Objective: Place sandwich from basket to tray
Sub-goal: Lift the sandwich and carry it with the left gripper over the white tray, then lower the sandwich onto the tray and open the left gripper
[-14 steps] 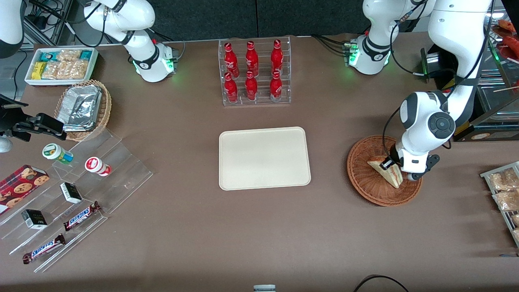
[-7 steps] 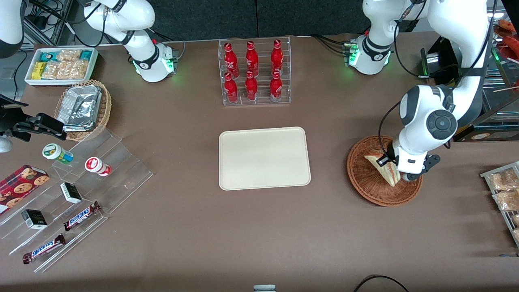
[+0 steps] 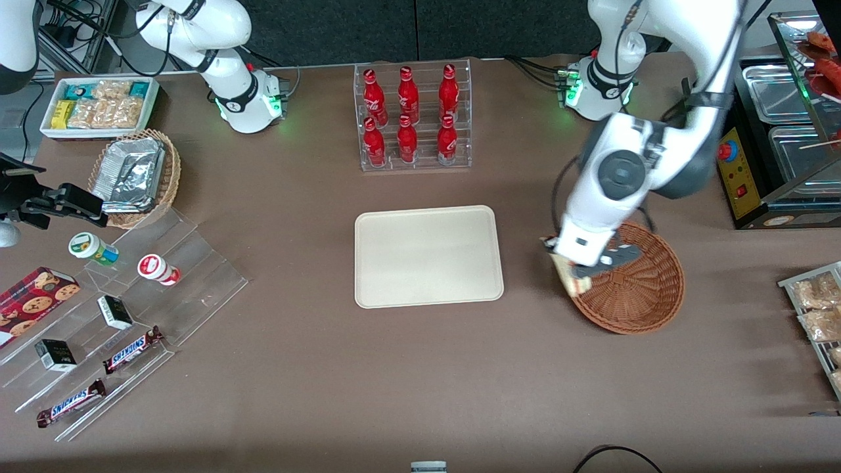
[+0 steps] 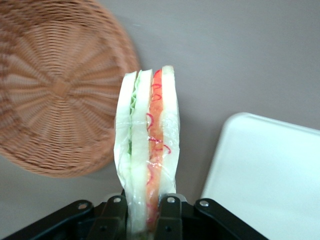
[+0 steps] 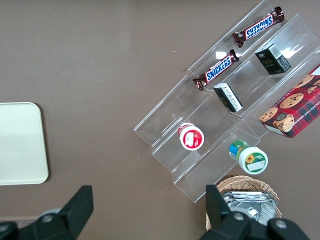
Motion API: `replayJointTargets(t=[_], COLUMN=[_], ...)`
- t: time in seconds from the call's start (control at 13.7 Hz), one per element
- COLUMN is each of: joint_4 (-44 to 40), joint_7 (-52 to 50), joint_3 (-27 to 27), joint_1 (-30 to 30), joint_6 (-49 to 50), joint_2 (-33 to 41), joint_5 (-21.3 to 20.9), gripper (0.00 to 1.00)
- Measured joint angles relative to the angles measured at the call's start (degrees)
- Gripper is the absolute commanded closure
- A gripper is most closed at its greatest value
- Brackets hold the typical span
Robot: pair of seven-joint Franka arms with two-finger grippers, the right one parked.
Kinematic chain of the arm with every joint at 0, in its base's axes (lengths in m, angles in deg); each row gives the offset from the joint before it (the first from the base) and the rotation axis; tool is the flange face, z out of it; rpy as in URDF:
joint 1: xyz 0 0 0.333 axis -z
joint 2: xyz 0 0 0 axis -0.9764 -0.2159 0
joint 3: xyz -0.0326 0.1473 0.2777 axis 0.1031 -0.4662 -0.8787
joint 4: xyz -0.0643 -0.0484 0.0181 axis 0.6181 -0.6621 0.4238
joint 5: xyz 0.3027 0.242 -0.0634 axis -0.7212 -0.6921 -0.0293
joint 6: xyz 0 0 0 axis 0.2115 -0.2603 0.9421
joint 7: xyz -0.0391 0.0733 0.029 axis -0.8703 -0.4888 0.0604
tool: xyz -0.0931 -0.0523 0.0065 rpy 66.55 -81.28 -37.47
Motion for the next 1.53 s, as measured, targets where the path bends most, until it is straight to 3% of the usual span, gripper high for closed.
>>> replayJointTargets(t=[0.36, 0.95, 1.53], joint_4=[-9.9, -23.0, -25.5], joint_7=[0.0, -1.7, -2.9], joint_3=[0.2, 1.9, 2.0], joint_1=[8.7, 16.2, 18.8], joint_6=[0.0, -0.9, -4.4], joint_2=[-8.7, -23.9, -28.3], joint_5=[0.3, 4.4, 4.4], gripper=[1.00, 1.00, 1.00])
